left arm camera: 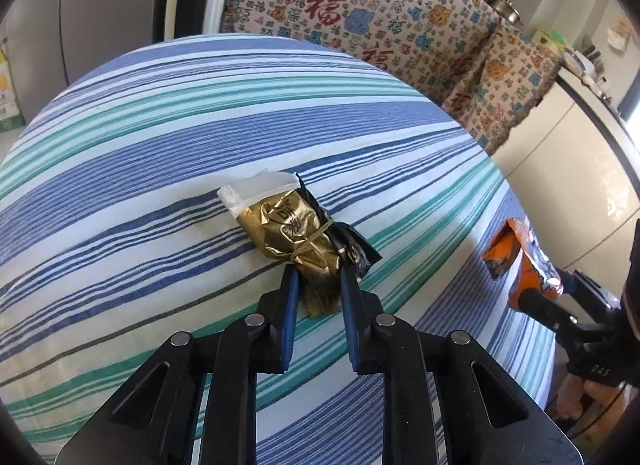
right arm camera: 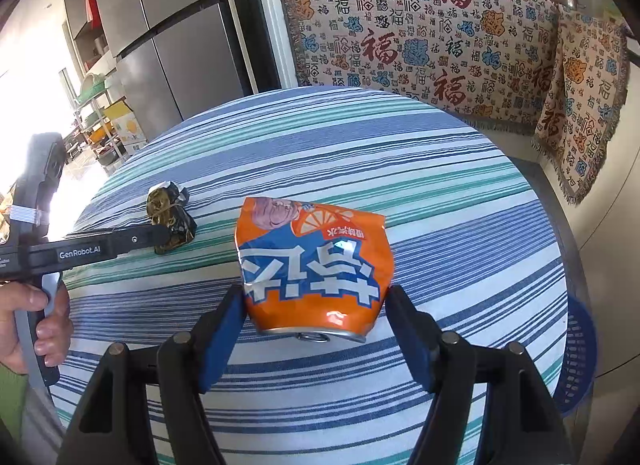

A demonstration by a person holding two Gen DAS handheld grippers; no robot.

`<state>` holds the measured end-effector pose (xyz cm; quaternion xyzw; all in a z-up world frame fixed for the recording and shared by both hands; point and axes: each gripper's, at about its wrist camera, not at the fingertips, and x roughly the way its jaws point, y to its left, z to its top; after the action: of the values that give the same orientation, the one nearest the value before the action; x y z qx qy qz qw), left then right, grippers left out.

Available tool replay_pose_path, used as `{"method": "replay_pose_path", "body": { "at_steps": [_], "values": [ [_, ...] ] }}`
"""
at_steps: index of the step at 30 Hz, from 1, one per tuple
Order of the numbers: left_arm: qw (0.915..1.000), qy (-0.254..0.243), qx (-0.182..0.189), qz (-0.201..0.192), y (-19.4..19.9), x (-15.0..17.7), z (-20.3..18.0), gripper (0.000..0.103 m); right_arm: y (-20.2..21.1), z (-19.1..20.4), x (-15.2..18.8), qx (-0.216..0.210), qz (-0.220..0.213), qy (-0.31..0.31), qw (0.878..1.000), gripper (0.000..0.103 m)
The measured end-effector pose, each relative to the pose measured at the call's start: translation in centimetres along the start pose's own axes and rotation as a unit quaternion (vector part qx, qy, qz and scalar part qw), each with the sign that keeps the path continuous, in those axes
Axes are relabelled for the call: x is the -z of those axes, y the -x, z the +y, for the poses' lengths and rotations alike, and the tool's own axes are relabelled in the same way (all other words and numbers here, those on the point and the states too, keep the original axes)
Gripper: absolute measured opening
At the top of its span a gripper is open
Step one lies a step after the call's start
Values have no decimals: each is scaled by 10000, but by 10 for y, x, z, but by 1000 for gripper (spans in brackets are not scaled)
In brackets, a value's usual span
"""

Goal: Collect trash
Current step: 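Lift the gold wrapper and orange can and carry them over the wastebasket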

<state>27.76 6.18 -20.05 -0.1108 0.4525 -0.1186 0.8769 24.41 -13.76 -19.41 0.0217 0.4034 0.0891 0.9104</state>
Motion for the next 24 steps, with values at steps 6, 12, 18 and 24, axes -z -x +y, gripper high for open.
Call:
{"method": "replay_pose_path", "body": {
  "at_steps": [6,12,18,24],
  "values": [
    [9994,-253,100,-201,17,-4,-16,11,17,-10,0,32,-216,-11,9998,72],
    [9984,-541,79,-142,20,4,-42,11,21,-25,-1,62,-224,-169,9996,72],
    [9955,-864,335,-184,28,5,-92,11,40,-55,-5,167,-373,-318,9987,72],
    [9896,-1213,757,-157,17,-5,-166,11,83,-123,-6,529,-615,-658,9945,73]
  ]
}}
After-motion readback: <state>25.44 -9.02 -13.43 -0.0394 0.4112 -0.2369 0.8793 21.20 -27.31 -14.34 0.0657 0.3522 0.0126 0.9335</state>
